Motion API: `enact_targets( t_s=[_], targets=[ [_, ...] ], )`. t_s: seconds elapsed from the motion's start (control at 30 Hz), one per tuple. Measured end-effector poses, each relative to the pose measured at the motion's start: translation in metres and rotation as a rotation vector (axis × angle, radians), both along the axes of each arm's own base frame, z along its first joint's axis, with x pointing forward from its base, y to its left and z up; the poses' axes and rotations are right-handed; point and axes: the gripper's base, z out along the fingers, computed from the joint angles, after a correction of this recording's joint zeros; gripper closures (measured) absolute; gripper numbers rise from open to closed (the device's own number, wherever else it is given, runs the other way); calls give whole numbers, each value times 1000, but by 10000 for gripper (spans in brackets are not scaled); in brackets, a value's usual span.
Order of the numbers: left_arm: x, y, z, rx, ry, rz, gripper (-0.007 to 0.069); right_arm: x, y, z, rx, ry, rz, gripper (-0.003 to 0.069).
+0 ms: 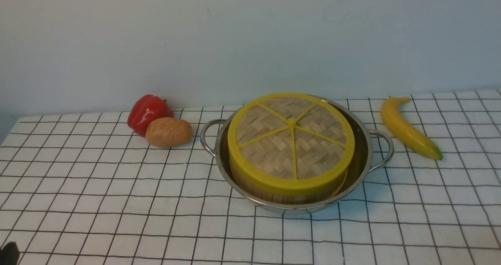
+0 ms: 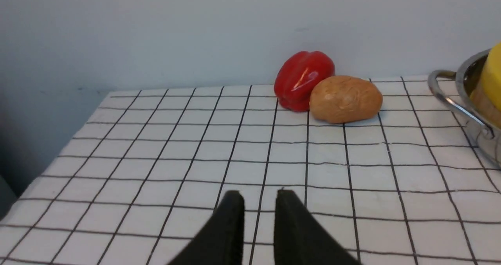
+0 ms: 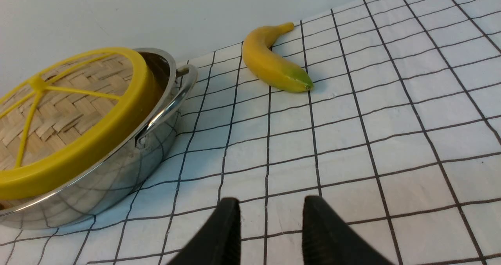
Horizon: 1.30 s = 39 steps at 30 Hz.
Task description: Place the steamer in the pot on the white tablecloth, and put the lid on the steamer.
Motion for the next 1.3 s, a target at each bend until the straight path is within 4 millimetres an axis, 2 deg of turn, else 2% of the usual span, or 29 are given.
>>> enact_targets(
  t_s=[0.27, 1.3],
  targets=[
    [-8, -1, -26, -3, 41, 3, 496, 0, 0, 0, 0, 1, 0, 416],
    [-9, -1, -26, -3, 46, 3, 444, 0, 0, 0, -1, 1, 0, 416]
  ],
)
